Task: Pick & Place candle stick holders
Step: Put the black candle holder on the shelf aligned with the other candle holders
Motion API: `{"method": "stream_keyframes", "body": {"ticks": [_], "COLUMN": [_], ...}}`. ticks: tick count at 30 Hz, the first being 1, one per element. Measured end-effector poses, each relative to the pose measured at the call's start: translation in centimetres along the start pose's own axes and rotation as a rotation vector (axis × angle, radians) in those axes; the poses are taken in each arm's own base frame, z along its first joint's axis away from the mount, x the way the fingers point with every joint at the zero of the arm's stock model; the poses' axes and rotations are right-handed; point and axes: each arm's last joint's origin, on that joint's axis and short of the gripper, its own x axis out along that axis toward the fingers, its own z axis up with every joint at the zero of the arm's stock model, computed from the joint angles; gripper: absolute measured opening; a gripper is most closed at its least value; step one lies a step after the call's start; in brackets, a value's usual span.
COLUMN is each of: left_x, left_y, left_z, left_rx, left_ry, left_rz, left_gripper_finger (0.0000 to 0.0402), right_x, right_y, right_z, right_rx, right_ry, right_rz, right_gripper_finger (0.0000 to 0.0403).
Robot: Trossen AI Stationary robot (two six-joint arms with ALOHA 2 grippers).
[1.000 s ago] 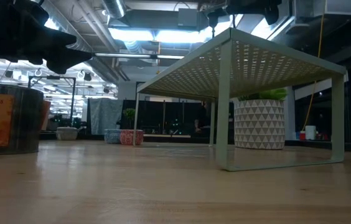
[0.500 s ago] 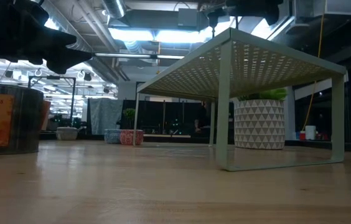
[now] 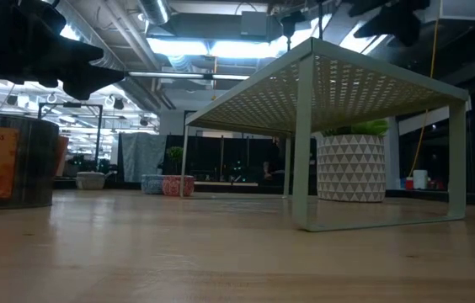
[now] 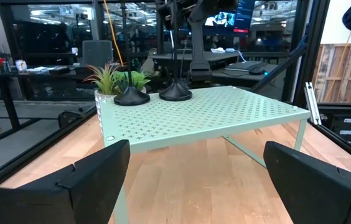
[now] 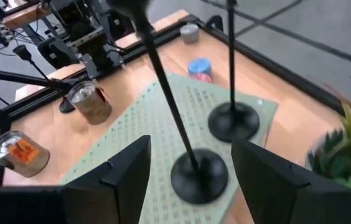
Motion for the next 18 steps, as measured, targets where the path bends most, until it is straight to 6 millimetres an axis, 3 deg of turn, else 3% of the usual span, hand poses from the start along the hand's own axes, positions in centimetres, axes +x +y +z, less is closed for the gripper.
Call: {"method": "stream_keyframes", "body": {"ticks": [18], "left_x": [0.0], "left_y": [0.0], "left_z": [0.0], "left_rx": [0.000], "left_ry": [0.000], "left_rz": [0.000], "left_gripper_finger": [0.0368], "right_x": [-1.4], "right_y": [1.1], "right_z": [-1.5], "right_rx": [-0.016], "right_ry": [0.149], "right_rz": [0.172], "right_gripper_finger": [0.0209]}}
